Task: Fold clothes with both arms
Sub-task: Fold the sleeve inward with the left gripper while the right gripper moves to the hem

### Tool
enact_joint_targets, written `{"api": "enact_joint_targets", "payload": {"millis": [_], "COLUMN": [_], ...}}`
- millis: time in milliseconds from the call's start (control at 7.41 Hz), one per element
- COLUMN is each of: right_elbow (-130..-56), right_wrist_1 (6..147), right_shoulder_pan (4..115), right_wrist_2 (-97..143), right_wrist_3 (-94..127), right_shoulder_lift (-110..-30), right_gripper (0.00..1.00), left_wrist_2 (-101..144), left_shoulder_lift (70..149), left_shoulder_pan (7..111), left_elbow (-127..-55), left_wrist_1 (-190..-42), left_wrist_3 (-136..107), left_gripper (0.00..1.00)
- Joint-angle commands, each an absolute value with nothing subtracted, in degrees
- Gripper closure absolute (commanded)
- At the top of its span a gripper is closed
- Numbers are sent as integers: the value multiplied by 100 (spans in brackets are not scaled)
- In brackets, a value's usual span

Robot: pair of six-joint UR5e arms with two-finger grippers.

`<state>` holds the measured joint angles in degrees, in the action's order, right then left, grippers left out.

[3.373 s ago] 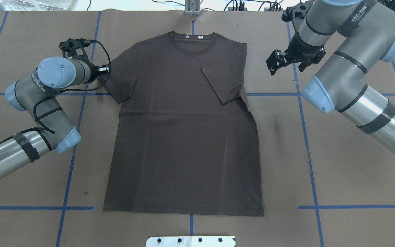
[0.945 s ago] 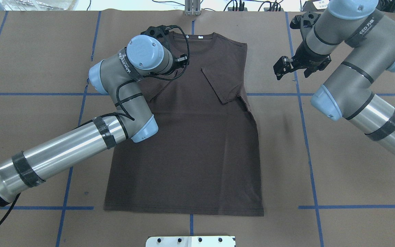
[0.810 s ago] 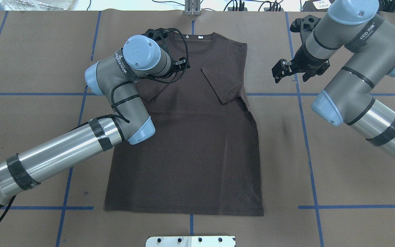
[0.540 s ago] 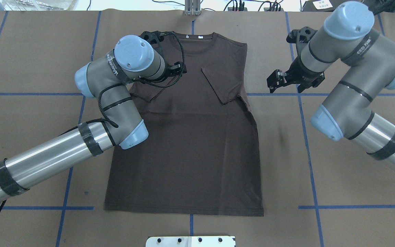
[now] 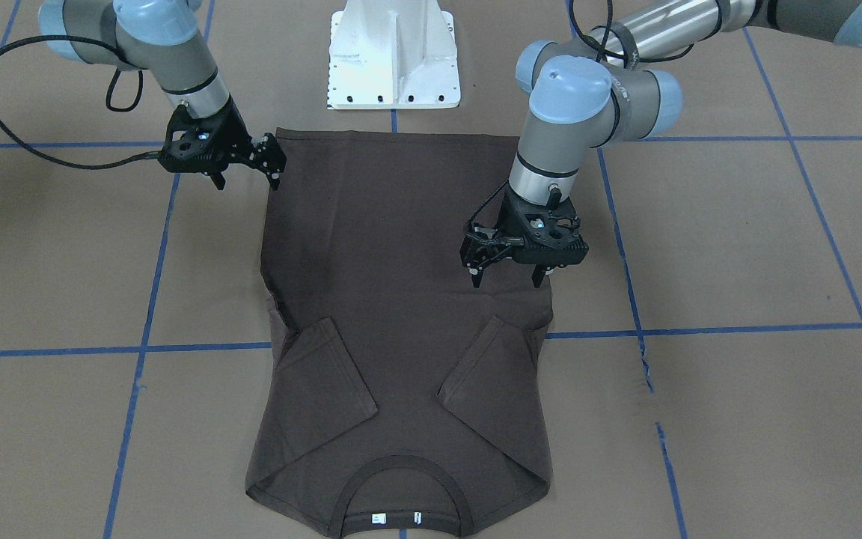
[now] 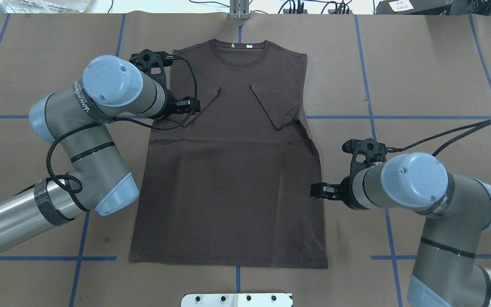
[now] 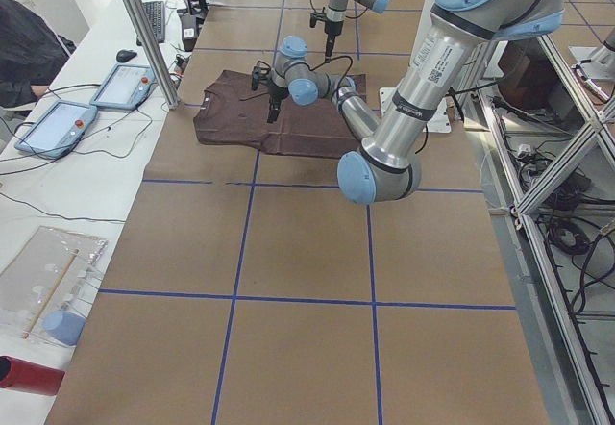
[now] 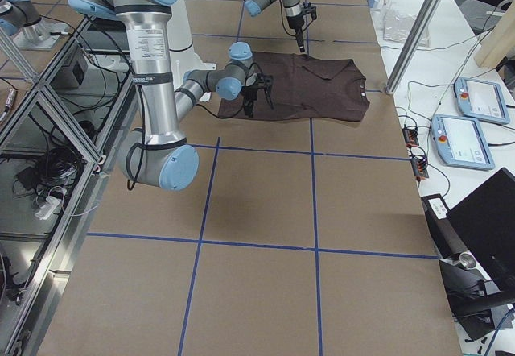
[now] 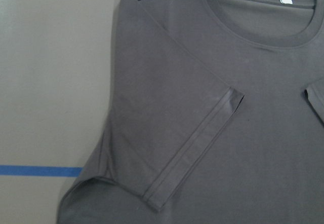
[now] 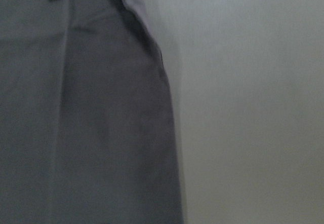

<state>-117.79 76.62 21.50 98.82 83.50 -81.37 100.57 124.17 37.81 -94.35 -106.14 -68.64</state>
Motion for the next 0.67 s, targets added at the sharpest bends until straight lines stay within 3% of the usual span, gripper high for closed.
{"api": "enact_joint_targets", "payload": {"millis": [0, 540], "right_elbow": [-11971, -11857], "right_wrist_1": [7742, 8174], "right_shoulder_pan": [1024, 527], "right_wrist_2": [8968, 8727], "right_wrist_3": [9348, 9580], "right_shoulder_lift": [-8323, -8253], "right_gripper": [0, 2], "left_wrist_2": [10055, 10046], "left_shoulder_lift": [12331, 12331], "left_shoulder_pan": [3771, 3771], "left_elbow": [-9501, -9510], "left_wrist_1": [-10617, -10617], "left_wrist_3": [-6891, -6908], "left_gripper": [0, 0]}}
